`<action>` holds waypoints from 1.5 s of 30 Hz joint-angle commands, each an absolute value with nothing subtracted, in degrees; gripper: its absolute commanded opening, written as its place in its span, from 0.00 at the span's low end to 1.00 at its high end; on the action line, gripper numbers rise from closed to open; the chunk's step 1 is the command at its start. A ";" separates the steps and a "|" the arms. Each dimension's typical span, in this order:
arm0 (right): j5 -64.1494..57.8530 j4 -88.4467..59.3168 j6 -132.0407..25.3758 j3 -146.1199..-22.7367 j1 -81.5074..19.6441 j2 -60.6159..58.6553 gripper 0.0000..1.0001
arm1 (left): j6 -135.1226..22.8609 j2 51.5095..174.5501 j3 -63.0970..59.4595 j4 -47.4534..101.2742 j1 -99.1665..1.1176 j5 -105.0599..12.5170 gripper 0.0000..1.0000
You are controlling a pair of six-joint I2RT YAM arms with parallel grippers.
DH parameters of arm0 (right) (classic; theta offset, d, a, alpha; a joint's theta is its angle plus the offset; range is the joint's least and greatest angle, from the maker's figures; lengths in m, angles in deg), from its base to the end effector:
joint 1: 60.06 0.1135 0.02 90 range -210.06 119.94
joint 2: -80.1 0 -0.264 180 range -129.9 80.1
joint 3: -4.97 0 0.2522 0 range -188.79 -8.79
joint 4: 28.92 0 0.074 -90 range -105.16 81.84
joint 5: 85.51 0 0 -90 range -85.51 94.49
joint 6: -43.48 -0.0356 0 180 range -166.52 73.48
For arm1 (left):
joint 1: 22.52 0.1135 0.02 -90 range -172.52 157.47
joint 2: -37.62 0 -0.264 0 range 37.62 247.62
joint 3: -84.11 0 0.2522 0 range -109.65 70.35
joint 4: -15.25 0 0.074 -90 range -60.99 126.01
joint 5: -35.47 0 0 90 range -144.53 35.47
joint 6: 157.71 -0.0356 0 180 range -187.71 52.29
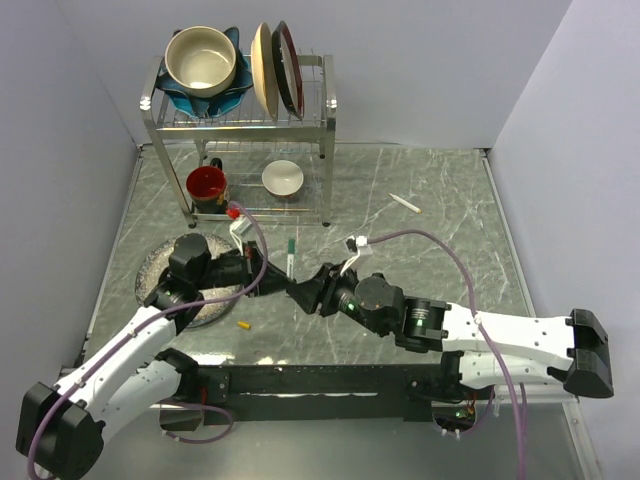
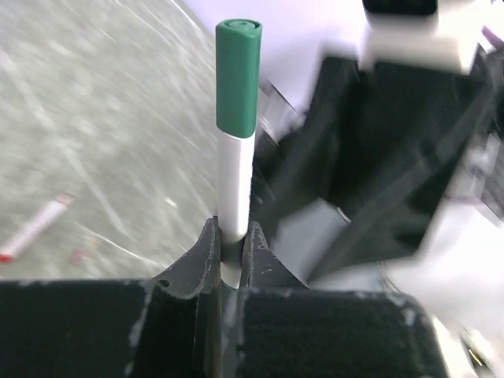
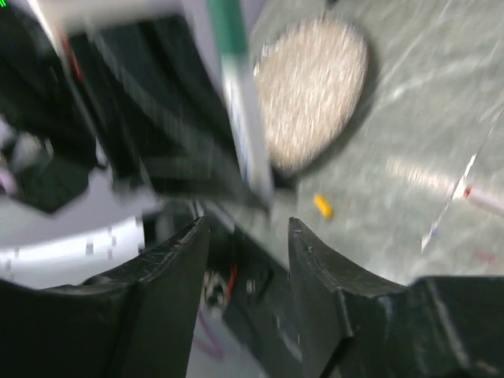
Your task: Insert the pens into the pen caps
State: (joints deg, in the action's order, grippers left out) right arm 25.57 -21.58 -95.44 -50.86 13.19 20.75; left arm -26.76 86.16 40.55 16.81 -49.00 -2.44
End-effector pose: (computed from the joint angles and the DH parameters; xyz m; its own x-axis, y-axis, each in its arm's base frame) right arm 0.0821 0.2285 0.3049 -0.6325 0.3391 -0.6964 -0.4793 0.5350 0.6958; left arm 0.1591 -0.1106 0.2785 -0.7164 -0.0930 -0.6915 0.6700 0.1847 -0.7190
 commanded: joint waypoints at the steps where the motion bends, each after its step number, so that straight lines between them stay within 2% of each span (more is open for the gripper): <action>1: 23.21 -13.86 -96.97 -51.33 13.95 24.37 0.58 | -30.00 83.68 37.22 18.28 -48.36 -13.48 0.01; 7: 27.68 -5.77 -98.63 -48.62 13.86 32.80 0.67 | -27.55 84.38 42.03 22.07 -48.45 -20.86 0.01; 12: 30.77 -2.16 -99.78 -45.19 13.86 41.23 0.69 | -25.09 90.96 46.18 24.00 -49.50 -29.90 0.01; 21: 32.88 1.98 -100.75 -42.19 13.94 45.38 0.70 | -22.10 106.52 45.48 23.91 -55.04 -39.15 0.04; 27: 33.50 3.65 -101.18 -41.84 13.86 46.35 0.69 | -20.08 114.43 43.98 25.32 -55.75 -41.53 0.15; 31: 33.93 4.61 -101.62 -42.28 13.86 46.35 0.70 | -19.37 115.85 43.98 26.46 -56.45 -42.13 0.30; 37: 34.72 4.09 -101.80 -42.54 13.86 44.95 0.70 | -18.93 112.43 42.84 32.52 -56.80 -45.83 0.35; 42: 38.95 6.54 -104.85 -45.69 10.79 39.08 0.66 | -19.81 103.47 39.42 36.92 -56.72 -47.94 0.43; 44: 37.46 7.43 -106.63 -46.84 7.03 36.52 0.63 | -21.73 98.57 38.54 37.98 -56.71 -48.56 0.53; 45: 36.15 7.60 -109.59 -47.89 5.87 33.81 0.63 | -22.44 96.88 37.84 38.33 -56.71 -48.56 0.68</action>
